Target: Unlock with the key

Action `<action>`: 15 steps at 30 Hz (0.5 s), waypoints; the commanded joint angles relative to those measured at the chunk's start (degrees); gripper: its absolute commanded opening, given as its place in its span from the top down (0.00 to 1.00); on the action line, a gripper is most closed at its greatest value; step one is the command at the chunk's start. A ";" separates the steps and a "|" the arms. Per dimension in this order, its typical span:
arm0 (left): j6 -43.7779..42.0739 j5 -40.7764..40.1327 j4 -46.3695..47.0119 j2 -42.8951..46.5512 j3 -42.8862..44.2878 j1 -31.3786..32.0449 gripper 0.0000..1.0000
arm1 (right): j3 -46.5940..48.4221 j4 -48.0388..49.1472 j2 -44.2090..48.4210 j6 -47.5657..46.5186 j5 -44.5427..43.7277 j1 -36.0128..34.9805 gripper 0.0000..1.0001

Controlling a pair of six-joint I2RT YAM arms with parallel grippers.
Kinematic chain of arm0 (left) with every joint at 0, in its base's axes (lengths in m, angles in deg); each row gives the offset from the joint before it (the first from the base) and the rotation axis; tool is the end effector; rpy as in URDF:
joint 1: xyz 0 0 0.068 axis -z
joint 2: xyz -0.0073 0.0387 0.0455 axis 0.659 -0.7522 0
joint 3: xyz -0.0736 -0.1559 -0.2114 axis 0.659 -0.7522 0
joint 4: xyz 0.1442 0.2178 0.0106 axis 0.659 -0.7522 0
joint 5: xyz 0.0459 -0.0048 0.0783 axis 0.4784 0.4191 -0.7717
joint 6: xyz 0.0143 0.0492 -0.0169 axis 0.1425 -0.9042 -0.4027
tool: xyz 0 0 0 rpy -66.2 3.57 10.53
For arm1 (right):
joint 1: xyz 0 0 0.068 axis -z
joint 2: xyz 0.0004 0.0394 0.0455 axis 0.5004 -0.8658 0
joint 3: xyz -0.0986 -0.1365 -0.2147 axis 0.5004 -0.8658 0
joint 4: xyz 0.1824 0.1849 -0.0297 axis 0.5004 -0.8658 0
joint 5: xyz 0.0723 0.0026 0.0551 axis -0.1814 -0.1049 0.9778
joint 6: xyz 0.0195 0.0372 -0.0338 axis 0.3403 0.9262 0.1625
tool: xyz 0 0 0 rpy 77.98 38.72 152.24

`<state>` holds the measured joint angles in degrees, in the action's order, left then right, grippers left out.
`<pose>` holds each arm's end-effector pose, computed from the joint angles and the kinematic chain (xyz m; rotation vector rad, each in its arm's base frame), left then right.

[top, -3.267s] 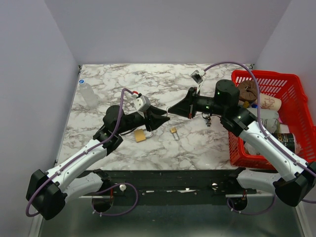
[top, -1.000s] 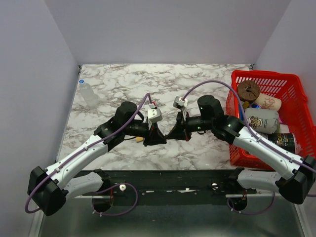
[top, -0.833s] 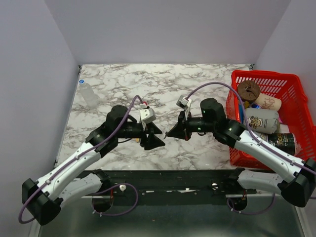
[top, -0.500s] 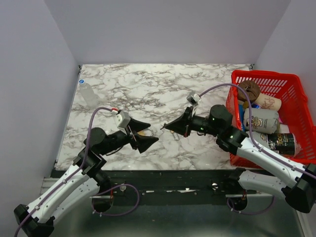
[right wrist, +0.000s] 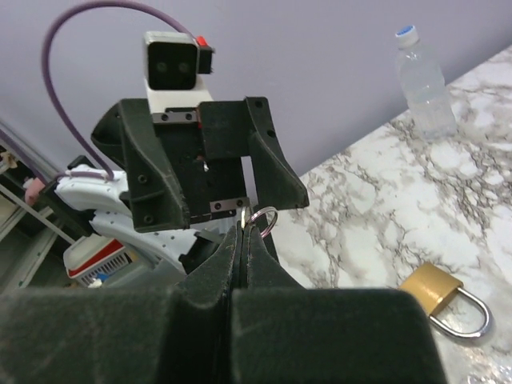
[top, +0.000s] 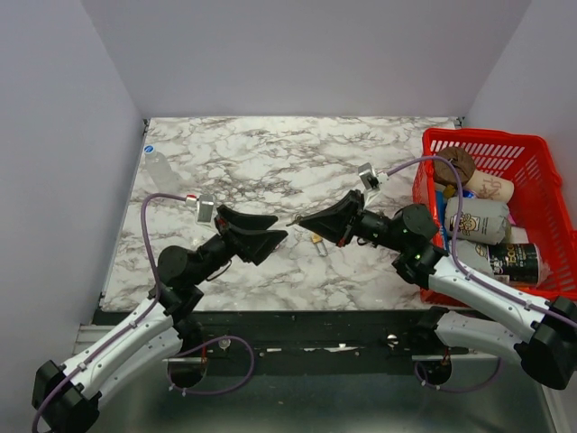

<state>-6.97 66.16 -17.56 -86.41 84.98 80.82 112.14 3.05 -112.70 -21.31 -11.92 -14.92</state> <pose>0.1117 -0.1046 0.3003 0.1799 1.3548 -1.4540 0.1540 0.1766 0.3326 -0.5519 1.4119 1.4922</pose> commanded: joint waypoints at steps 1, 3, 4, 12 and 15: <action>4.56 -0.33 8.79 -2.66 -0.01 -0.13 0.20 | -1.00 6.41 0.74 2.23 0.88 -0.23 0.99; 5.44 0.46 10.02 -3.81 -0.01 -0.13 0.25 | -1.00 6.77 0.47 2.40 0.97 -0.31 0.99; 5.53 0.81 11.16 -4.16 -0.01 -0.13 0.26 | -1.00 6.77 0.47 2.40 0.88 -0.23 0.99; 7.38 2.66 15.74 -7.24 -0.19 0.40 0.37 | -1.18 6.95 -0.06 2.76 1.06 -0.23 0.99; 7.46 2.58 16.62 -7.68 -0.10 0.57 0.42 | -1.00 6.33 -0.32 2.58 1.23 -0.23 0.99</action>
<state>-0.22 67.42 -6.26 -93.67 84.94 80.93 111.79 6.99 -112.81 -18.40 -11.41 -14.92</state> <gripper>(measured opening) 0.617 0.014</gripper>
